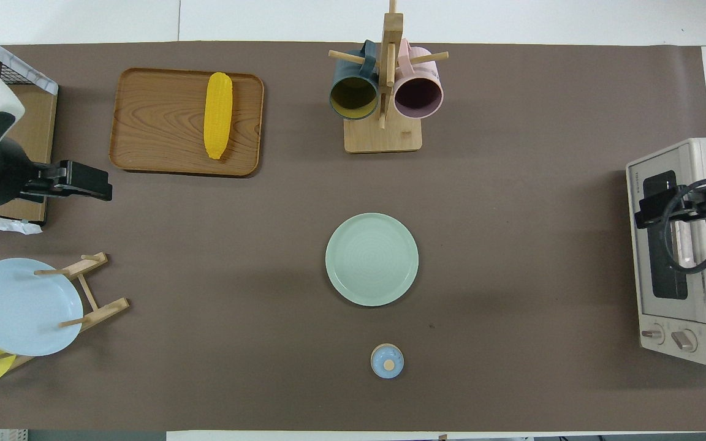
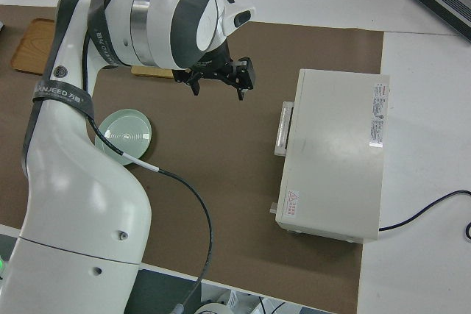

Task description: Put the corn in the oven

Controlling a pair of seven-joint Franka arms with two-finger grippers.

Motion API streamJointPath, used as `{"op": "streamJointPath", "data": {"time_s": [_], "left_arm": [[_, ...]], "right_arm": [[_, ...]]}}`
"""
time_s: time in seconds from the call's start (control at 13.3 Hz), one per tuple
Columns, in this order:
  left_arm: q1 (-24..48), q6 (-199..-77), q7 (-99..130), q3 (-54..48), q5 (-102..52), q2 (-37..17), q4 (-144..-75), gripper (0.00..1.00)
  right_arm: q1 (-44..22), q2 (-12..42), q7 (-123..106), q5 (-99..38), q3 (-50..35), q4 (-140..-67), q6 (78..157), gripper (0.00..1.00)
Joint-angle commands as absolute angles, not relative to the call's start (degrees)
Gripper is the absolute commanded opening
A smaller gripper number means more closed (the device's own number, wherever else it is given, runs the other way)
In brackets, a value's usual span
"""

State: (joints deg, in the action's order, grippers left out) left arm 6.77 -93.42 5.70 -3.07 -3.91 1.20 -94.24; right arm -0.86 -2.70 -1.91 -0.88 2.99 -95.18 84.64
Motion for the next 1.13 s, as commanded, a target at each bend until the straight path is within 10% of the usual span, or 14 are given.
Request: {"op": "streamJointPath", "data": {"time_s": [0.0,0.3,0.75,1.05], "left_arm": [[8.09,-98.6,6.24,-2.99,-4.92,-5.16,-93.17,1.0],[10.28,-99.31,6.33,-2.99,-5.54,-21.14,-81.24,1.0],[13.27,-101.25,6.68,-2.29,-5.36,-39.88,-63.74,1.0],[13.27,-105.27,6.59,-1.41,-5.1,-43.15,-60.91,1.0]], "right_arm": [[1.4,-3.52,-3.95,-0.88,2.99,-96.06,86.29,0.77],[2.02,-5.36,-5.62,-0.79,3.08,-100.98,91.3,0.01],[3.96,-10.54,-9.29,4.28,3.08,-114.41,103.24,0.0],[5.35,-10.37,-9.93,5.97,3.16,-116.72,107.22,0.0]]}}
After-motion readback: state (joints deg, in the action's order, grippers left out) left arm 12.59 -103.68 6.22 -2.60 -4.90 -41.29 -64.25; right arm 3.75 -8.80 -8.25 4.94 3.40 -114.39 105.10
